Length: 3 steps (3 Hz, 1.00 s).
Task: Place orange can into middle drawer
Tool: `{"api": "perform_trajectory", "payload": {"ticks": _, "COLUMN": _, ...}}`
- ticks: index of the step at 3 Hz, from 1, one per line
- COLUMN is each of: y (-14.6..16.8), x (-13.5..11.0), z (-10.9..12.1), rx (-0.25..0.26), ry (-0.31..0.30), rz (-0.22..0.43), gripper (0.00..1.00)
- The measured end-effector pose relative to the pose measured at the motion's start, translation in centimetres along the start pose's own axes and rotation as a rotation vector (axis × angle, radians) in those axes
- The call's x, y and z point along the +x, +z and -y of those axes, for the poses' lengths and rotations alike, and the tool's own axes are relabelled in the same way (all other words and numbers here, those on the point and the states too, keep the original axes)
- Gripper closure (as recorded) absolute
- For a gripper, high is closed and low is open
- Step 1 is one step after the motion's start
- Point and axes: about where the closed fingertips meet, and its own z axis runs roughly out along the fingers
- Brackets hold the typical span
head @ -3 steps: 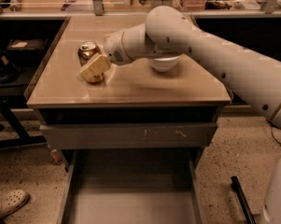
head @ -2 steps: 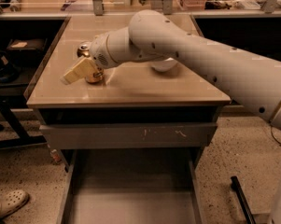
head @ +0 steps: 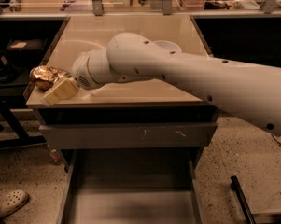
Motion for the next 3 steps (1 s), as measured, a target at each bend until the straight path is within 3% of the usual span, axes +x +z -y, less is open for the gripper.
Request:
{"api": "perform_trajectory", "payload": {"ticks": 1, "y": -0.1, "x": 0.3, "z": 0.6, "rx": 0.013, "ry": -0.005, "rz": -0.066, "gripper": 0.0}}
{"api": "perform_trajectory", "payload": {"ticks": 2, "y": 0.2, "x": 0.1, "z": 1.7, "rx": 0.03, "ry": -0.033, "rz": -0.211, "gripper": 0.0}}
{"api": "perform_trajectory", "payload": {"ticks": 3, "y": 1.2, "x": 0.2, "z": 2.4, "rx": 0.038, "ry": -0.012, "rz": -0.316, "gripper": 0.0}}
